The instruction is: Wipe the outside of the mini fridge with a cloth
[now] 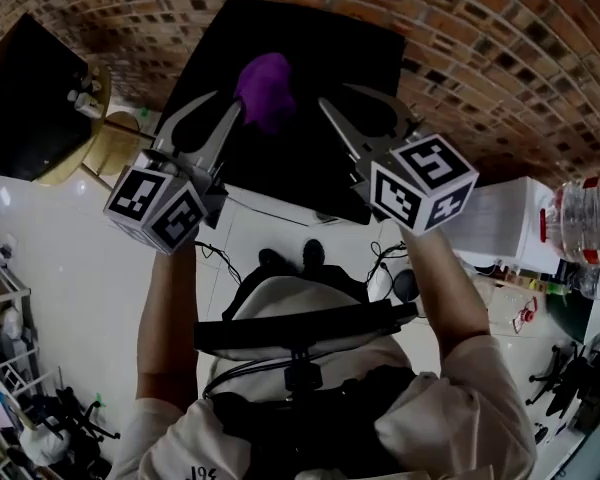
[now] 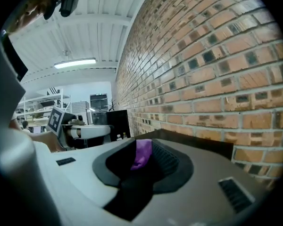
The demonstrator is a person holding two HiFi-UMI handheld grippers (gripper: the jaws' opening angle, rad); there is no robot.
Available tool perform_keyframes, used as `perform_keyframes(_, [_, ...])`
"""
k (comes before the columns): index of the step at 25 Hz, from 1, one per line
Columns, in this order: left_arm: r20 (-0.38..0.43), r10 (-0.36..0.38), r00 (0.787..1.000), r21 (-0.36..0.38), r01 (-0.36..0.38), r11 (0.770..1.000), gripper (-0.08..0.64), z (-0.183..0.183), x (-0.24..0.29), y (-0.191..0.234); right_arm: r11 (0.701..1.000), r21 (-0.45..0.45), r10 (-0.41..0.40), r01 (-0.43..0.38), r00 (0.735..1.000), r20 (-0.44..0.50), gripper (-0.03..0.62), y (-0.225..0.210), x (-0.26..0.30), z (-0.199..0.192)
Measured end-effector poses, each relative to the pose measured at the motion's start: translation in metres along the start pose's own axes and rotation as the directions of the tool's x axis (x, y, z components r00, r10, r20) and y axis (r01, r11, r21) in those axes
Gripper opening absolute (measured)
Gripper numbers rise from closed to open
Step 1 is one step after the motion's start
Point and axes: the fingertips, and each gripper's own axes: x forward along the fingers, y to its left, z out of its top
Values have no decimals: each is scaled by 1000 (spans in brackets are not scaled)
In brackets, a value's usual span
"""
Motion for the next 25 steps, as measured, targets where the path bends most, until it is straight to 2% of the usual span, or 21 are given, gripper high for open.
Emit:
perform_keyframes(2, [25,8,1000,-21,-8,1000,8,0,-8,7,1000,19,-13,13,1000,9,95,-1,6,-2])
perform_keyframes(3, [30,13,999,-33,-12,999,0,0,-13,12,999,32,-20,20,1000,10,95,1,8,-5])
perform_keyframes(7, [19,9,1000,-38,-8,999,0,-6,-23,37,997,55,-62,62,998,13,95,8,16,-9])
perform_keyframes(11, [-24,-70,997,-20,70,997,0,-13,-15,49,985,64,-161,160,987,18,95,9,23,-9])
perform_keyframes(15, [-68,-184,981,-35,182,983,0,-17,-12,58,951,93,-298,296,955,5,95,12,30,-19])
perform_keyframes(19, [-113,-253,961,-36,251,967,0,-22,-1,64,888,94,-453,451,892,-5,95,2,26,-25])
perform_keyframes(22, [-147,-254,956,-32,252,967,0,-24,9,69,854,123,-510,506,860,1,94,-6,28,-27])
perform_keyframes(25, [-161,-225,961,-9,227,974,0,-27,17,73,845,148,-517,513,856,-17,95,-7,36,-34])
